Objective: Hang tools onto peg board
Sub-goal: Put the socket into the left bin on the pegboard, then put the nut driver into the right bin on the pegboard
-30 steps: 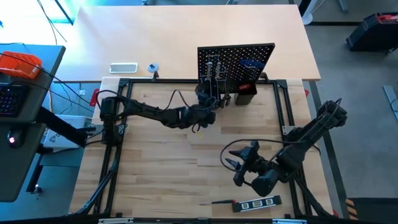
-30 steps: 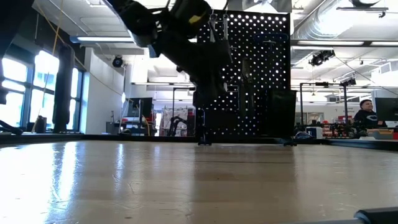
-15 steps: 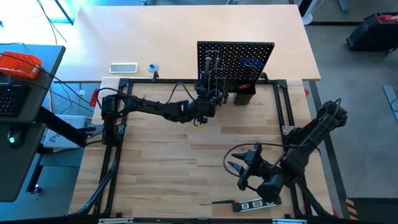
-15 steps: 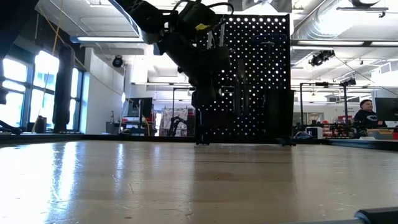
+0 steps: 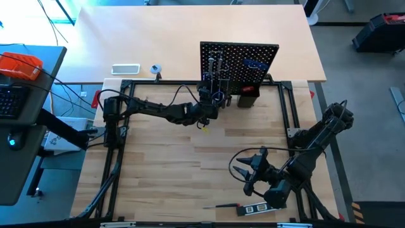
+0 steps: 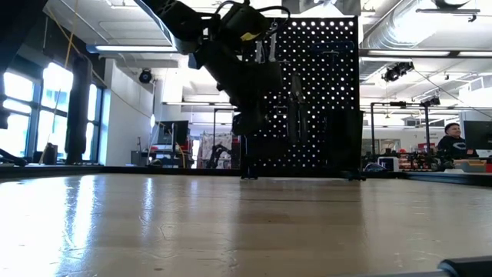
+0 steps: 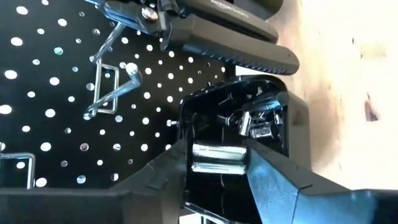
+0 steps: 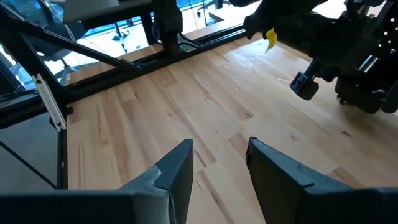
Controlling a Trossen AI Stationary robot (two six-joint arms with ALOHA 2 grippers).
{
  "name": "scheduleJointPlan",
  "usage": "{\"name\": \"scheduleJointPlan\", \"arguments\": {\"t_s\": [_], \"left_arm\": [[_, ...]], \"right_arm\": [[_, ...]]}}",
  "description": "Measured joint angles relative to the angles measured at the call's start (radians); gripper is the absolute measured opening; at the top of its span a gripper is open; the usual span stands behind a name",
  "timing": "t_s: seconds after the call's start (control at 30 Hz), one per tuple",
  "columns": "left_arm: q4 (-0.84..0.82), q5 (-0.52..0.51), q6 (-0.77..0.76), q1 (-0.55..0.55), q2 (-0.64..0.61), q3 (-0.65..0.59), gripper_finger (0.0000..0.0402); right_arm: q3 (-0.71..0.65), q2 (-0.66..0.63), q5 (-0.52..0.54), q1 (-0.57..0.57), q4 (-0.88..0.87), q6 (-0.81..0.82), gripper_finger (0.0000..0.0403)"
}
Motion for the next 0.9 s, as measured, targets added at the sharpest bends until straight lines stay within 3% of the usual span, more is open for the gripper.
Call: {"name": "scheduleJointPlan", "arguments": {"t_s": [0.47, 0.73, 0.9], "left_arm": [[-0.001, -0.001, -0.009, 0.000, 0.000, -0.001, 0.0174], [-0.026, 0.004, -0.029, -0.058, -0.004, -0.002, 0.0174], [-0.138, -0.002, -0.094, -0.098, -0.036, -0.002, 0.0174]], "right_arm": [[0.000, 0.000, -0.009, 0.000, 0.013, 0.000, 0.0147], [0.000, 0.001, -0.036, 0.018, 0.013, 0.000, 0.0147], [0.000, 0.001, -0.082, 0.040, 0.015, 0.000, 0.0147]]}}
